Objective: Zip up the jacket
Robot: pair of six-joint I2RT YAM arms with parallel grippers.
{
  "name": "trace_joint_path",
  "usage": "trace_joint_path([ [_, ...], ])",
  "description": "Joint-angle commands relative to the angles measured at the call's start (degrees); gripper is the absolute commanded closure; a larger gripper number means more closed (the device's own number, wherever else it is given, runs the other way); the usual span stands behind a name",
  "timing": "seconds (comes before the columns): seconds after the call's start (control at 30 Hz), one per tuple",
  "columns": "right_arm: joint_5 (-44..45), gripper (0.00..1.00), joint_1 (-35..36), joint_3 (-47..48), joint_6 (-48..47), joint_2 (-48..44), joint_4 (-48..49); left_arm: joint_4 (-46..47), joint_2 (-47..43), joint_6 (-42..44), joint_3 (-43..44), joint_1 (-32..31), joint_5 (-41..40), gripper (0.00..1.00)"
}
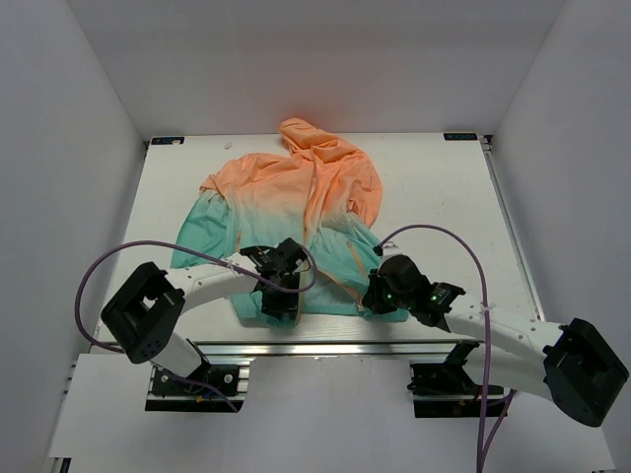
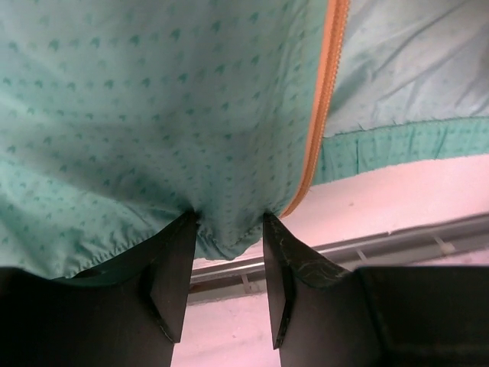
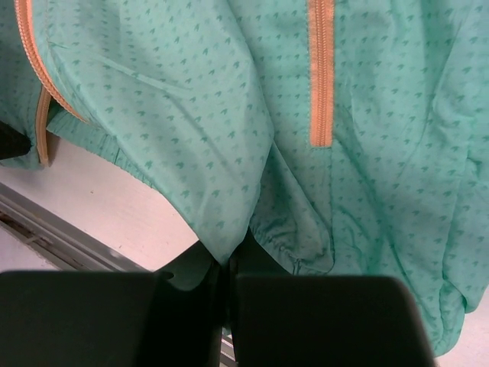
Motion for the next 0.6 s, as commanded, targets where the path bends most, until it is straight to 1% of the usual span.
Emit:
trace_joint_path([
  [0.0, 1.97, 1.0, 0.04, -0.3, 0.57, -1.32, 0.66, -2.03, -0.37, -4.9, -0.54, -2.16, -6.61, 0.49],
  [0.03, 2.23, 1.0, 0.04, -0.38, 0.57, -1.67, 0.22, -2.37, 0.16, -5.86, -0.55, -3.47, -8.53, 0.48],
  [0.13, 3.46, 1.0, 0.13, -0.73, 0.92, -2.81, -0.05, -4.31, 2.7, -8.5, -0.2, -5.94, -11.09, 0.48],
  [0.27, 4.34, 1.0, 0.13, -1.26, 1.1, -3.16, -0.4, -2.91, 4.55, -9.48, -0.72, -7.7, -10.04, 0.48],
  [0.43, 5.22, 1.0, 0.04, -1.44, 1.8, -3.25, -1.02, -3.17, 6.31, -11.67, -1.6, -9.46, -11.62, 0.48],
  [0.53, 6.27, 1.0, 0.04, -1.61, 2.5, -3.25, -1.1, -3.08, 8.5, -13.16, -1.51, -11.21, -11.97, 0.5],
  [0.57, 6.45, 1.0, 0.04, -1.44, 2.85, -3.16, -1.28, -2.73, 9.21, -13.34, -1.69, -11.74, -11.8, 0.55],
])
